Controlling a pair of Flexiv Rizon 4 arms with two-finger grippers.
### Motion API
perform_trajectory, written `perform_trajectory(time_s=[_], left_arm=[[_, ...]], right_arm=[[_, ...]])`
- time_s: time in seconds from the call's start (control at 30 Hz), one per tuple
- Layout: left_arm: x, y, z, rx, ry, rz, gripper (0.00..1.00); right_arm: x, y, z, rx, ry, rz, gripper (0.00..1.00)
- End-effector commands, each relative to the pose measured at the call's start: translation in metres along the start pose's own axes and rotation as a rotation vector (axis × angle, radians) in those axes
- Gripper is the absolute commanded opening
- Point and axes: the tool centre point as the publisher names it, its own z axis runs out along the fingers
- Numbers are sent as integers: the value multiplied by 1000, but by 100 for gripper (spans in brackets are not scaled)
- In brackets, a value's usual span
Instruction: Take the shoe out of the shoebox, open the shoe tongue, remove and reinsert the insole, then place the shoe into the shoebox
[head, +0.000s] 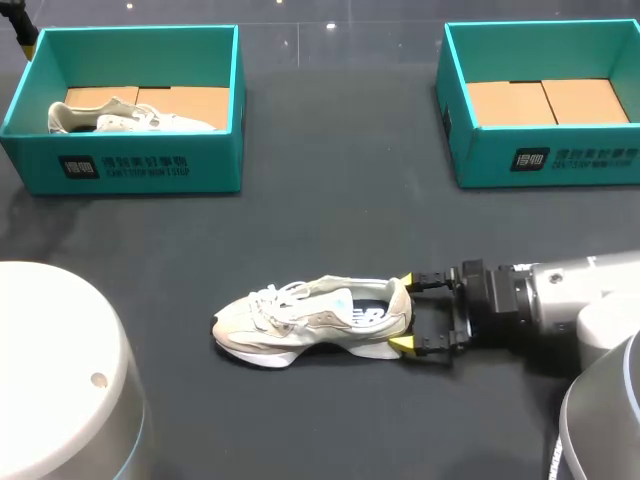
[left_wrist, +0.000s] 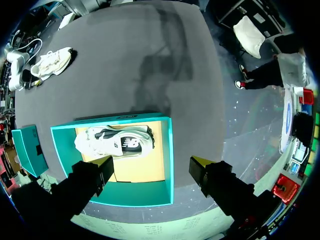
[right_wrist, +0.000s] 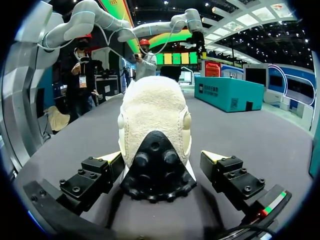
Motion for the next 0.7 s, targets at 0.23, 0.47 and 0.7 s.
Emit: perform_trajectory(time_s=[0.23, 0.47, 0.7], left_arm=[[0, -1, -1, -1, 1, 1, 100], [0, -1, -1, -1, 1, 1, 100], [0, -1, -1, -1, 1, 1, 100]], right_arm=[[1, 0, 12, -5, 23, -8, 100], [1, 2, 18, -14, 44, -20, 100], [3, 3, 26, -22, 63, -28, 100]])
